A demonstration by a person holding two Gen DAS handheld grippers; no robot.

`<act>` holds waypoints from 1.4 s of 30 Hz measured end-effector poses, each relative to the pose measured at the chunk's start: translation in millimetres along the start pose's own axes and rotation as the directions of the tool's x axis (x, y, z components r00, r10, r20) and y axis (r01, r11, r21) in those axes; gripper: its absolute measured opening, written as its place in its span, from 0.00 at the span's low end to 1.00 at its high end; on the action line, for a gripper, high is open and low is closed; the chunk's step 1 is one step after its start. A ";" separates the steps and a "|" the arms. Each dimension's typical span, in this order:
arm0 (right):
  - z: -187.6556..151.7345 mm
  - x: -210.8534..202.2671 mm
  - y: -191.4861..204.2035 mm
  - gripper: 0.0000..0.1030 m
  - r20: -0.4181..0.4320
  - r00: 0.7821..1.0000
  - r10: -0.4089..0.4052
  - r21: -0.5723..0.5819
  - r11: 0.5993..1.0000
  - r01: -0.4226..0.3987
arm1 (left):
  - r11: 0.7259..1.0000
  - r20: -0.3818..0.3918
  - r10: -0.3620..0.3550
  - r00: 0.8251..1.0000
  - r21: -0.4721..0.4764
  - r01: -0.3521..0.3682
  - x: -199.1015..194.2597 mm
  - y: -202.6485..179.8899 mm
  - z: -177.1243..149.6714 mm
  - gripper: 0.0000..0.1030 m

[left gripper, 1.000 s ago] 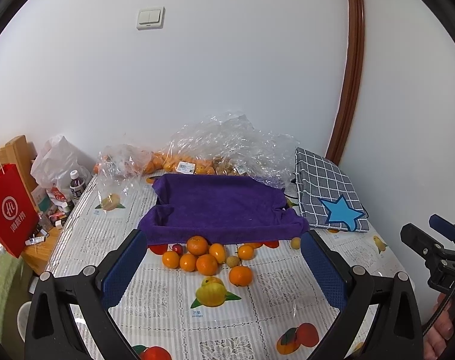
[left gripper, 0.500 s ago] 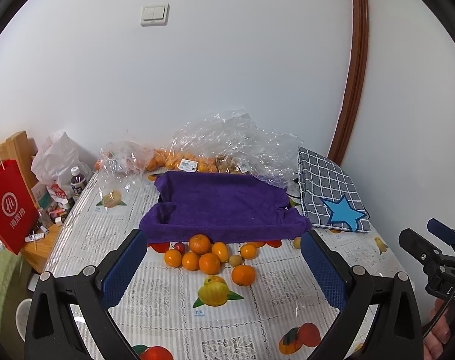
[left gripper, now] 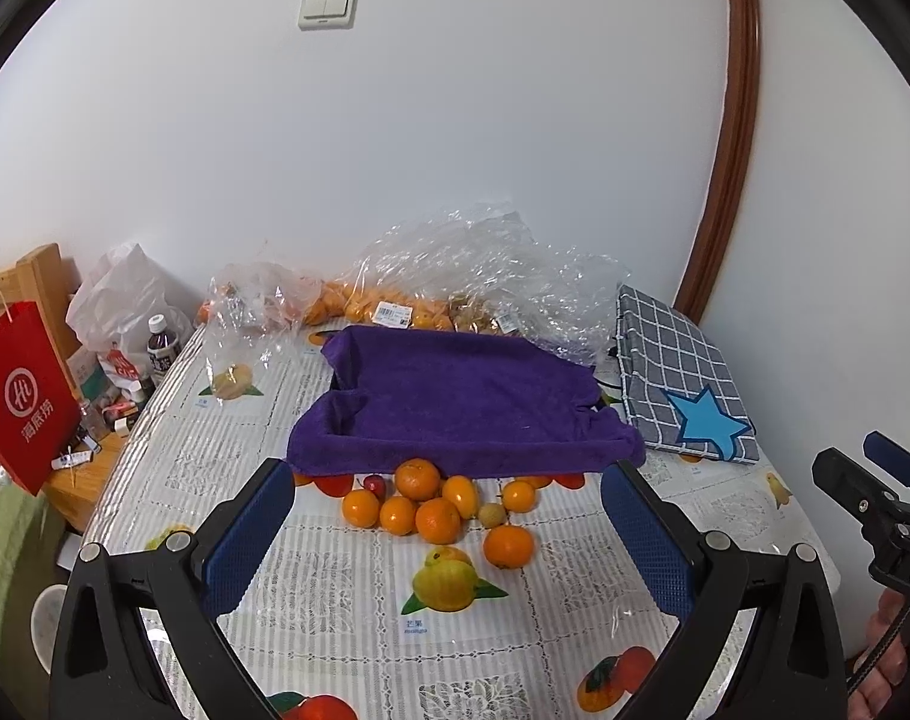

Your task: Organize fruits

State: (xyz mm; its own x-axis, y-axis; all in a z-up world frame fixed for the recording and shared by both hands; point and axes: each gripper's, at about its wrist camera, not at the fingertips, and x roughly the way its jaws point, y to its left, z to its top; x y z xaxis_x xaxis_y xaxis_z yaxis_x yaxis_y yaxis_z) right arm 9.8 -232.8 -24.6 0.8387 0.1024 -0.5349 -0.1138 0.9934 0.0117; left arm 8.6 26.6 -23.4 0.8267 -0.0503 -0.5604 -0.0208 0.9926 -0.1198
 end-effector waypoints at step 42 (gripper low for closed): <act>-52.2 164.5 -4.2 0.93 -0.229 0.973 0.006 -0.003 1.000 -0.007 | 0.992 -0.282 0.088 0.955 -0.059 -0.109 141.5 66.6 -54.0 0.99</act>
State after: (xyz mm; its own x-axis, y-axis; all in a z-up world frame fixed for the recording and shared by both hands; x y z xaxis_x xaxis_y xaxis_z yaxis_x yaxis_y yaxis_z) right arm 120.5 -222.8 -156.8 0.6939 0.0937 -0.7140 -0.1212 0.9925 0.0124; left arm 93.8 79.7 -154.9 0.6295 0.0080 -0.7769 -0.1439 0.9838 -0.1065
